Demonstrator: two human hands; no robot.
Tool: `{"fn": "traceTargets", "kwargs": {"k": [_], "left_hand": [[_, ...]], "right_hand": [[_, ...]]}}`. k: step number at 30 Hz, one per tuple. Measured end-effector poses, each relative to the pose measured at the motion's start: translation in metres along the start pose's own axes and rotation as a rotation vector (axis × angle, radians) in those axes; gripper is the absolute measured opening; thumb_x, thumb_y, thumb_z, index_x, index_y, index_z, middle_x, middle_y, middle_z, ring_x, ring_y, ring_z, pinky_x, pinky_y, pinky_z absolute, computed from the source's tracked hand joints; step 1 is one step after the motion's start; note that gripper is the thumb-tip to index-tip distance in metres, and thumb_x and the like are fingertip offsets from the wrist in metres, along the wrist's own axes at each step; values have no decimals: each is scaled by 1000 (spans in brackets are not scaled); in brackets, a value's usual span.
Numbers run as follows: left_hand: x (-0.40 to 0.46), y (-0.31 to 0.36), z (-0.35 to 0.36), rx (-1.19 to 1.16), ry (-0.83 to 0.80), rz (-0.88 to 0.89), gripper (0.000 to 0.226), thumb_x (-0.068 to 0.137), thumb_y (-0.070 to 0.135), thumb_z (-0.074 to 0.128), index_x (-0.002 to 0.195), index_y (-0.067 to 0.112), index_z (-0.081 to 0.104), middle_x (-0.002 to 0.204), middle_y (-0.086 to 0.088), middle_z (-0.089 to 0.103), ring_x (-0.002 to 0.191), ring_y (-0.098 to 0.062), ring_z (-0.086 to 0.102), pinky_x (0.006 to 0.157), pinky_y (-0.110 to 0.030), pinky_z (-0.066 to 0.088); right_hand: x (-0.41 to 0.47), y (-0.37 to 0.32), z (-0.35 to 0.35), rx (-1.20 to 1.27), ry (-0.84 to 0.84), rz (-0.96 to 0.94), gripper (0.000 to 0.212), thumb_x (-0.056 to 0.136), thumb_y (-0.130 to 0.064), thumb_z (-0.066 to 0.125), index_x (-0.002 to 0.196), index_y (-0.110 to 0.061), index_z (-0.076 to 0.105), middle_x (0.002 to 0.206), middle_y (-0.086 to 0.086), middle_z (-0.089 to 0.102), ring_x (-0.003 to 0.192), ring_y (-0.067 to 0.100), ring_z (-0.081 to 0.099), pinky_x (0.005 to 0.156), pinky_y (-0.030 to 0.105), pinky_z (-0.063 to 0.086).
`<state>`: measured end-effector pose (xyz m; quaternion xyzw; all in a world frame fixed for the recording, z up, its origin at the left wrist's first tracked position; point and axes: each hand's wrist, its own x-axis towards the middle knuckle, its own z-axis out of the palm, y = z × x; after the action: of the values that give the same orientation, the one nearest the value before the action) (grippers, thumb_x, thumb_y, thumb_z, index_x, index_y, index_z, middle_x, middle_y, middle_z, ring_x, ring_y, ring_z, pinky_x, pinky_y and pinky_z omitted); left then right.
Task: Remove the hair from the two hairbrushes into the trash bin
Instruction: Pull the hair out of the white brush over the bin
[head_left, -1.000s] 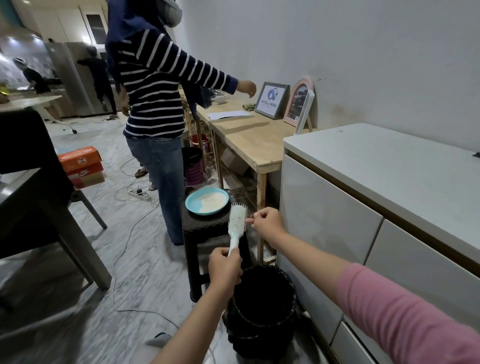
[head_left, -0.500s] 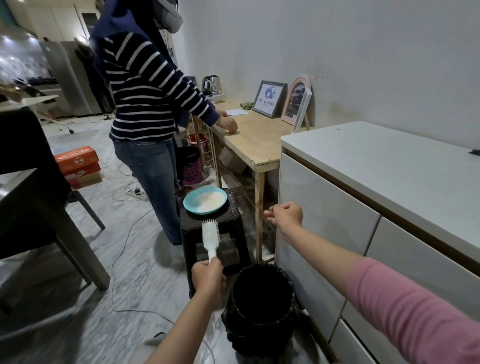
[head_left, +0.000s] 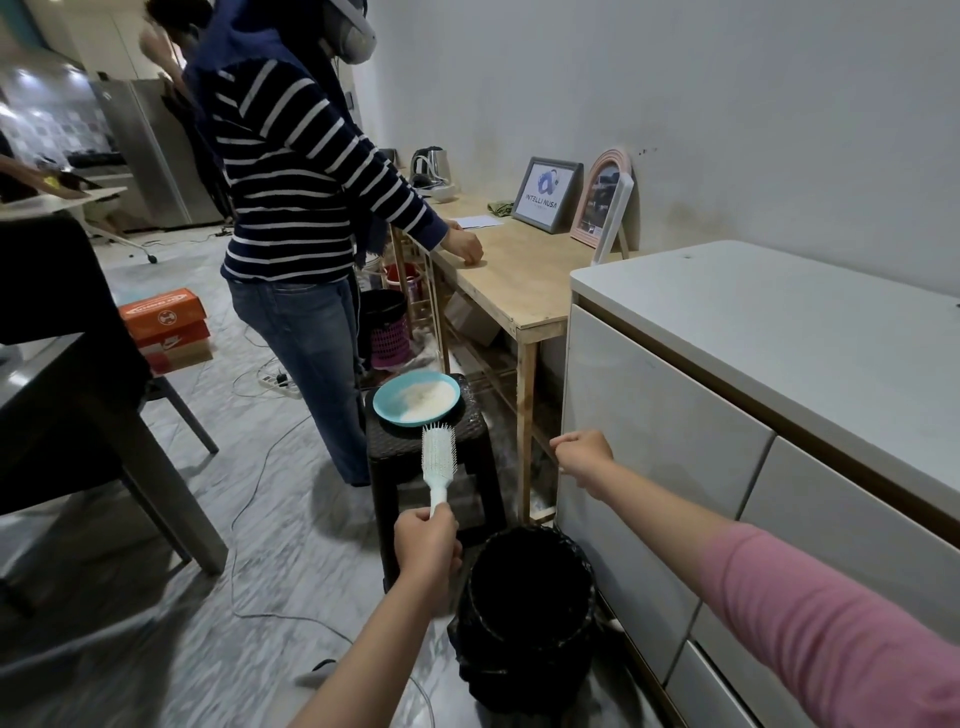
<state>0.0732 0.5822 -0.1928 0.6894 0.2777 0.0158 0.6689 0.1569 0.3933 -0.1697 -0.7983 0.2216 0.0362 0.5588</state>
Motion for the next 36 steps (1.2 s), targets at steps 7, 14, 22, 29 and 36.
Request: {"fn": "traceTargets", "kwargs": {"k": [7,14,22,29,36], "left_hand": [[-1,1,4,13,-44,-15,21,89,8,47,68,7,52,61,-7,49,43,-15,38,36,-21,27],[-16,5,11,4,-150,-7,11,92,11,49,88,3,56,73,-7,56,44,-13,41,34,-19,29],[-40,7,23,83,-235,101,13,94,20,52,91,7,52,74,-4,61,40,-13,42,33,-17,30],[-46,4,23,21,-199,205,13,96,18,52,86,9,50,71,-7,59,38,-13,40,34,-19,30],[-41,-1,25,77,-97,322,18,92,22,57,79,9,54,61,-6,55,40,-15,45,41,-25,35]], "right_hand": [[-3,-7,-10,82,-28,-2,21,91,0,52,101,-7,70,113,13,66,90,25,66,56,23,46],[-10,-8,1,157,-88,-5,6,90,-14,61,91,-12,66,115,11,67,77,20,68,62,27,50],[-24,-21,26,32,-256,-230,122,46,-45,92,146,-18,27,144,8,43,129,27,46,100,46,48],[-23,-31,27,-15,-69,-334,73,58,-32,91,120,-13,57,106,4,61,97,19,60,85,31,52],[-23,-37,30,27,-11,-358,50,64,-26,88,106,-11,65,97,1,61,94,18,61,83,32,54]]}}
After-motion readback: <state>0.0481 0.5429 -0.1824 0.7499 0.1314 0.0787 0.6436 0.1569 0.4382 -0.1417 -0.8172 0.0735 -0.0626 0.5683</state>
